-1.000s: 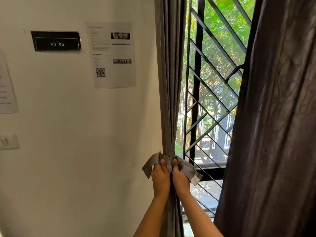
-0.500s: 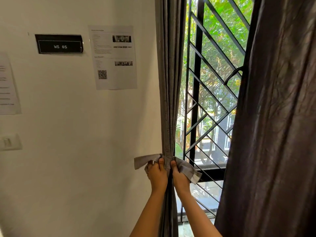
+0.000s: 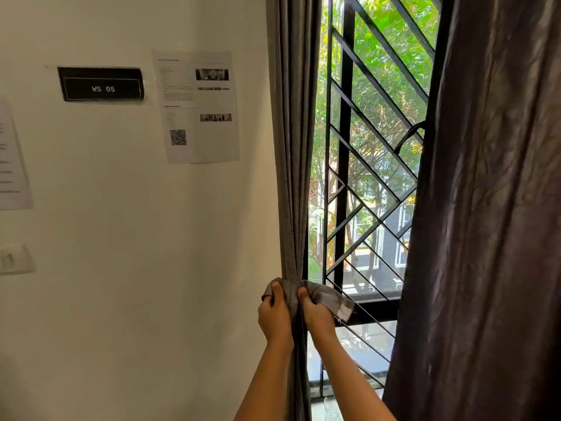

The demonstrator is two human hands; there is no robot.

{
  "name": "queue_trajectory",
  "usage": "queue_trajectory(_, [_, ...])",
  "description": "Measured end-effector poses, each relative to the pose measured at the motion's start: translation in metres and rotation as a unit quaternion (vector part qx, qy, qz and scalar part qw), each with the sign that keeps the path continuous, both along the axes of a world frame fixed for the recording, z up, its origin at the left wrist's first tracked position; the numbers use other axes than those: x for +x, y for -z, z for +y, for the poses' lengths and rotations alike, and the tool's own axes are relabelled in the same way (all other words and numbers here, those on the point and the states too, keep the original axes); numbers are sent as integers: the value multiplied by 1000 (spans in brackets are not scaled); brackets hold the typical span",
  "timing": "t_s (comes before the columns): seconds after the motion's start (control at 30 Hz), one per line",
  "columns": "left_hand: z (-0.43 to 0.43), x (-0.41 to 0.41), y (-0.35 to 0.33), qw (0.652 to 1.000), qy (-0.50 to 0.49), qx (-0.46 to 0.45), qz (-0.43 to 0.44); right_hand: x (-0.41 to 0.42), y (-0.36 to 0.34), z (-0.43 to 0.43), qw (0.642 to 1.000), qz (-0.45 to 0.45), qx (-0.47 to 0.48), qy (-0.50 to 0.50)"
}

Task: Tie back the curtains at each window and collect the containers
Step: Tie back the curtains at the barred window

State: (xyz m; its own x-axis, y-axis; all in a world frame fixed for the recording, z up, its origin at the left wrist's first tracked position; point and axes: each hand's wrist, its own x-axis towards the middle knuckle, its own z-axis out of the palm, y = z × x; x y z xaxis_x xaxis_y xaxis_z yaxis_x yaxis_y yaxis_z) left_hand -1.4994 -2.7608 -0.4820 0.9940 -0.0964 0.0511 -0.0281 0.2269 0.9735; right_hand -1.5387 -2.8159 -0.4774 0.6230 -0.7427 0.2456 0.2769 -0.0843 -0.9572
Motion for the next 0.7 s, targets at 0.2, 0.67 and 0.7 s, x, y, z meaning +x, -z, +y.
queue_trajectory(0.2, [-1,4,-3,999,37,-4,10,-5,5,-16,995,91,-24,-38])
queue_trajectory(0.67, [6,8,-7,997,57,36,-42,-16,-18,-38,964,142,-177,-138])
queue_trajectory(0.7, [6,7,-7,997,58,34,-46,-16,-19,-38,961,143,-190,-143])
